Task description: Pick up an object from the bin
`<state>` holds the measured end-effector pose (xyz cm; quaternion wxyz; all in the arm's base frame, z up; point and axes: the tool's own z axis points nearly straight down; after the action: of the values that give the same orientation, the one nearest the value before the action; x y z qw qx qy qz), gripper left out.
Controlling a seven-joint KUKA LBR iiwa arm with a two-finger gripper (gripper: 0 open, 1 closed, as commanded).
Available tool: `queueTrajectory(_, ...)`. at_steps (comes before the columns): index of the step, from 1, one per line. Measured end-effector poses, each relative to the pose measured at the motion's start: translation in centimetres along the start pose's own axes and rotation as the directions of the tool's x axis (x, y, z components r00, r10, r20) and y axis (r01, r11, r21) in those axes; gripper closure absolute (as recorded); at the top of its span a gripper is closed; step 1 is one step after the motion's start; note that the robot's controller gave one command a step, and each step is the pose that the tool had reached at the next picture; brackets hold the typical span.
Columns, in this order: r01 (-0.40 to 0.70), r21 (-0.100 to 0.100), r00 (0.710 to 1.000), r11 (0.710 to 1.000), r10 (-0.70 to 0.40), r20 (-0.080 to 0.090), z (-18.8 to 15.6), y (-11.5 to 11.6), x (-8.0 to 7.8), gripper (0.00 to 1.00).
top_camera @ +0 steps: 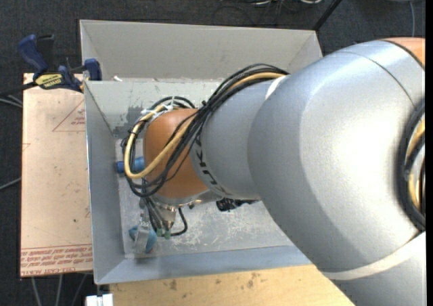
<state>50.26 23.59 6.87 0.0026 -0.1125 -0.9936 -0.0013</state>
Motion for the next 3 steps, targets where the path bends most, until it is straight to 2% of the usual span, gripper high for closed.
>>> queueTrajectory(1, -0.099, 0.002, 0.995, 0.995, 0.099, 0.003, -0.1, -3.1, 0.7, 0.00)
queueTrajectory(2, -0.057, 0.005, 0.998, 0.998, 0.057, 0.007, -2.5, -11.6, -1.8, 0.00)
queueTrajectory(3, 0.173, -0.001, 0.985, 0.985, -0.173, 0.009, -4.5, -2.8, -1.8, 0.00)
